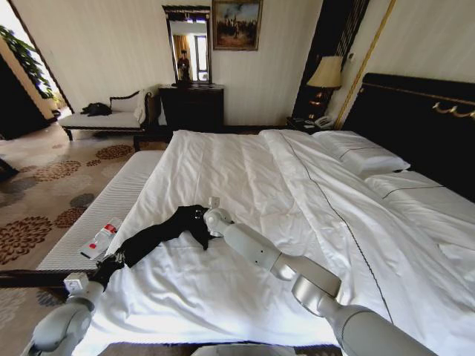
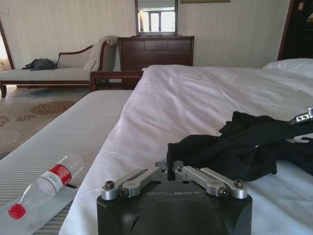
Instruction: Fold the clothes on the bed.
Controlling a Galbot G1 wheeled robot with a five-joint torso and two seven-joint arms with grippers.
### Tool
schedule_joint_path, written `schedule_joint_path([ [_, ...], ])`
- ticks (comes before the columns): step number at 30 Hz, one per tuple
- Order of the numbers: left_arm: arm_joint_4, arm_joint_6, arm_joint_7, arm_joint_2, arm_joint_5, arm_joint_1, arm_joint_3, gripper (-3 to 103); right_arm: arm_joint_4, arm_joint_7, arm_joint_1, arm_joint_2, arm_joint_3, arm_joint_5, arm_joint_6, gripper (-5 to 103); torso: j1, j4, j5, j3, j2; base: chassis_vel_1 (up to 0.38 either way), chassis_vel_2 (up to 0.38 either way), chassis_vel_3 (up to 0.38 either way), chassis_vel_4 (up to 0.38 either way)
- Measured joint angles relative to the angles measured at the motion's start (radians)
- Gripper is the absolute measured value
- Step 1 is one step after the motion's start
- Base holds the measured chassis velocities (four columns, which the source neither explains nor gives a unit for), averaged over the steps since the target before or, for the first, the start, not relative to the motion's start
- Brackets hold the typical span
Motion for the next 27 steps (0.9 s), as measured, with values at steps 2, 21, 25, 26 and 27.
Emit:
schedule_joint_path([
  [2,0.001,0.0,0.0,0.0,0.0,-0.001,0.001,1,-0.001,0.0,0.0,0.0,0.0,-0.001,0.001,0,0.0,0.0,0.0,0.0,0.0,0.0,0.0,0.0,0.0],
  [21,0.021,0.019,-0.101,0.106,-0.248,-0.264,0.002,1,0.189,-0.188,0.069,-0.028,0.179,-0.001,0.273,0,0.0,-0.0004,-0.0002,0.0,0.0,0.0,0.0,0.0,0.0],
  [25,0.026,0.033,-0.145,0.163,-0.356,-0.401,0.006,1,0.251,-0.212,0.105,-0.049,0.222,0.01,0.322,0,0.0,-0.0004,0.0,0.0,0.0,0.0,0.0,0.0,0.0],
  [26,0.026,0.038,-0.152,0.187,-0.409,-0.448,0.003,1,0.294,-0.205,0.11,-0.063,0.245,0.026,0.338,0,0.0,-0.0006,0.0002,0.0,0.0,0.0,0.0,0.0,0.0],
  [27,0.026,0.038,-0.152,0.187,-0.409,-0.448,0.003,1,0.294,-0.205,0.11,-0.063,0.245,0.026,0.338,0,0.0,-0.0006,0.0002,0.0,0.0,0.0,0.0,0.0,0.0],
])
